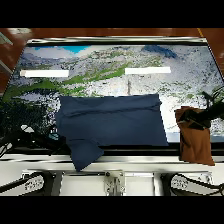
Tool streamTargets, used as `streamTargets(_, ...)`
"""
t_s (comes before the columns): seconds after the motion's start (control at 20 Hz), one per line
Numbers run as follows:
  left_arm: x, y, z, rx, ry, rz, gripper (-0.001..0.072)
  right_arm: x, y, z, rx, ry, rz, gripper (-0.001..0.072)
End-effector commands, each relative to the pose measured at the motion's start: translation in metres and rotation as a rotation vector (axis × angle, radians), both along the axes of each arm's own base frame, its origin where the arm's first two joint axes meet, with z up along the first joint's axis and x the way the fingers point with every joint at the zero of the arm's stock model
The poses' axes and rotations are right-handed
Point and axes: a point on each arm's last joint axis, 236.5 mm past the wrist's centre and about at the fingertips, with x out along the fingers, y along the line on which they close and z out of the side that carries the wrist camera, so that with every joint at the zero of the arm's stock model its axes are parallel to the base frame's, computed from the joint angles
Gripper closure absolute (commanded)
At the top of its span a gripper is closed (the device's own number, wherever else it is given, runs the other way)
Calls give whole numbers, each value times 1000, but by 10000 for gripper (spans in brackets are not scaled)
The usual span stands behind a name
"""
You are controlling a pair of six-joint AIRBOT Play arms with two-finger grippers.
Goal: Fold the shirts.
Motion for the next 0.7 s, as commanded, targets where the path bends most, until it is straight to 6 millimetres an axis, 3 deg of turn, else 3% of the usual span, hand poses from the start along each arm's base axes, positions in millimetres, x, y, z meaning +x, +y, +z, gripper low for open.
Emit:
streamTargets(0.0, -4, -4, 4, -23, -6, -39, 665, -47, 39, -20, 153, 121, 73, 37)
streamTargets(0.2, -5, -5, 11, -32, -23, -55, 666, -70, 50, -36, 182, 176, 77, 40)
streamTargets(0.65, 11, -1, 25, -12, -103, -68, 666, -73, 66, -62, 234, 205, -8, 42)
